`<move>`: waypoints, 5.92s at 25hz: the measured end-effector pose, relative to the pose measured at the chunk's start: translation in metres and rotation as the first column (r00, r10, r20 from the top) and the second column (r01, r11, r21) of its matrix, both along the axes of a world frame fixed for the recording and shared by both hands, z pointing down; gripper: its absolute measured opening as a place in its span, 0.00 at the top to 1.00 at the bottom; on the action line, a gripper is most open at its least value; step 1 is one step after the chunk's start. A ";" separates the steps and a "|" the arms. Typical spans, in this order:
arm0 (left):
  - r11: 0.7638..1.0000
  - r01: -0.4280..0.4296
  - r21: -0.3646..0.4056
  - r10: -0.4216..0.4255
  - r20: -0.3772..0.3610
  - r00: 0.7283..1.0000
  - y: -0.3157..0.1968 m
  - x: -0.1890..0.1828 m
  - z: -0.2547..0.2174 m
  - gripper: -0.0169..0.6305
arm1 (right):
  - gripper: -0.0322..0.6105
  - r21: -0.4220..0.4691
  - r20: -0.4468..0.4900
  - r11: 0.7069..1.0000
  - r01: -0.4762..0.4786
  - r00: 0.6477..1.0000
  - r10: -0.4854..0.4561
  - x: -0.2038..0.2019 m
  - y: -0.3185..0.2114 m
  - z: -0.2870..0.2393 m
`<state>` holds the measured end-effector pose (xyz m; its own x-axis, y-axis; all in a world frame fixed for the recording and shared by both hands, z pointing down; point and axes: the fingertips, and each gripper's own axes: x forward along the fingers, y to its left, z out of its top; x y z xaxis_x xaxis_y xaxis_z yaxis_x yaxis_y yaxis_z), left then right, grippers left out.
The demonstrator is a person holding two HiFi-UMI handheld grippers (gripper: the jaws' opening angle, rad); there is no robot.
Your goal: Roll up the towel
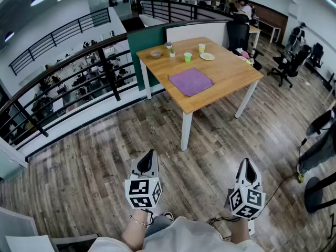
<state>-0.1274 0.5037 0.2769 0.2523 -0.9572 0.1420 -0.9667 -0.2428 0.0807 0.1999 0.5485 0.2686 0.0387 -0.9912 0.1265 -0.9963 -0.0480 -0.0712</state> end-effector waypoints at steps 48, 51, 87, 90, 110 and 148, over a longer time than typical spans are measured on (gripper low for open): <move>0.998 -0.044 0.038 0.043 0.044 0.998 -0.010 -0.011 -0.004 0.18 | 0.20 0.082 0.003 0.996 0.045 0.999 -0.046 -0.023 -0.013 -0.010; 0.998 -0.039 0.058 0.037 0.032 0.999 -0.009 -0.009 -0.011 0.10 | 0.07 0.108 -0.016 0.994 0.024 1.000 -0.022 -0.020 -0.009 -0.016; 1.000 -0.023 0.002 0.023 -0.012 1.000 -0.163 -0.003 0.007 0.07 | 0.11 0.013 -0.002 1.000 0.028 1.000 -0.028 -0.006 -0.149 0.010; 0.999 -0.038 0.014 0.038 -0.006 0.999 -0.200 -0.005 0.000 0.07 | 0.11 0.018 -0.016 1.000 0.013 1.000 -0.013 -0.009 -0.180 0.004; 0.984 -0.164 -0.070 0.162 -0.031 0.986 -0.347 0.006 0.039 0.07 | 0.14 -0.072 -0.012 0.995 -0.064 0.998 0.063 -0.014 -0.298 0.028; 0.976 0.052 -0.211 -0.044 0.039 0.998 -0.608 0.040 0.075 0.07 | 0.25 -0.120 0.030 0.967 0.224 0.975 -0.222 0.041 -0.684 0.044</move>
<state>-0.0871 -0.1039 0.3516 0.1983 -0.9153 0.3506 -0.9799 -0.1771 0.0919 0.2412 -0.1355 0.3129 -0.1847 -0.9517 0.2454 -0.9815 0.1660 -0.0951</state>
